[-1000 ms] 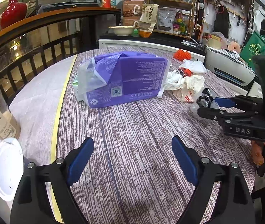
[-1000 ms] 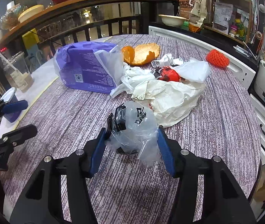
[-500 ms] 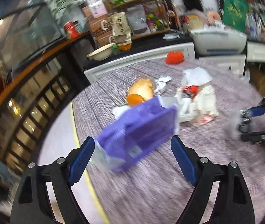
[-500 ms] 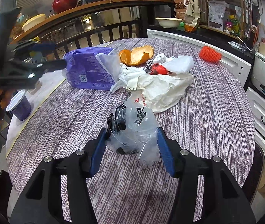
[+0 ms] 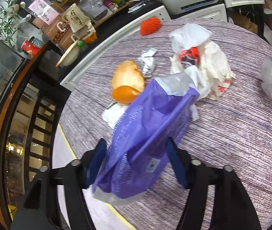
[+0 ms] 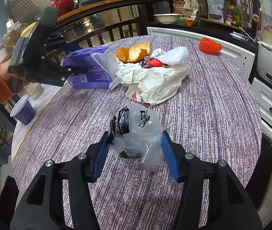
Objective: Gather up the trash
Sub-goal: 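Grasp the purple mask package with the left gripper and lift it, then carry the plastic bag over the bin and open the right gripper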
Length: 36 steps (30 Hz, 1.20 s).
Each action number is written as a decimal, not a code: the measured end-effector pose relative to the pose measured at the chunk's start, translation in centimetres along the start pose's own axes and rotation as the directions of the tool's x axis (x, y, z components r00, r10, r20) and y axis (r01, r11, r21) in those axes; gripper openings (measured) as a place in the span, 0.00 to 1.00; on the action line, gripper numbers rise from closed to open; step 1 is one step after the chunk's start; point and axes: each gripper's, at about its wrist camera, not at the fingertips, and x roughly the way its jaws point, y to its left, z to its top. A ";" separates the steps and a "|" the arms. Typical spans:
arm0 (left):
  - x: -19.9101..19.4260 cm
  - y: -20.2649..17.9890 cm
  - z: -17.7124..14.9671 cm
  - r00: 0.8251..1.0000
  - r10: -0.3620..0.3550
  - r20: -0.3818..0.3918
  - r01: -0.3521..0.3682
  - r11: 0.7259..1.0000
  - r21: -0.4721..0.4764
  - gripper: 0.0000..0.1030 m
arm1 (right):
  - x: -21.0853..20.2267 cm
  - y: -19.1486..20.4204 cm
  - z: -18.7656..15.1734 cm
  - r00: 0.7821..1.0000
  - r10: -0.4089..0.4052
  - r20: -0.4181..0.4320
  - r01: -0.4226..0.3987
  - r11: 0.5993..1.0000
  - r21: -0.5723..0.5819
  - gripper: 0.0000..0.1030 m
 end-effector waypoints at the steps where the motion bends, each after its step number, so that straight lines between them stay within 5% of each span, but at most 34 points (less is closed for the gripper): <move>1: -0.1 -0.2 -0.1 1.000 0.004 0.003 -0.004 1.000 -0.004 0.51 | 0.0 -0.1 0.0 1.000 -0.001 0.001 0.001 1.000 0.003 0.53; 7: -1.3 -0.1 -1.1 0.999 -0.020 0.034 0.023 0.995 -0.094 0.22 | -0.1 -0.6 -0.4 1.000 0.006 0.007 -0.006 1.000 0.030 0.53; 10: -2.0 -0.5 -1.5 0.998 -0.048 0.043 0.053 0.990 -0.128 0.17 | -0.2 -0.6 -0.5 1.000 0.008 0.008 -0.008 0.999 0.033 0.53; 20: -6.2 -2.8 -3.1 0.978 -0.110 0.175 0.152 0.957 -0.249 0.13 | -1.2 -1.2 -1.7 0.999 0.026 0.021 -0.027 0.998 0.050 0.53; 36: -10.8 -9.1 -1.4 0.894 -0.142 0.425 0.327 0.855 -0.403 0.13 | -5.8 -4.1 -5.0 0.987 -0.050 0.152 0.035 0.995 0.098 0.53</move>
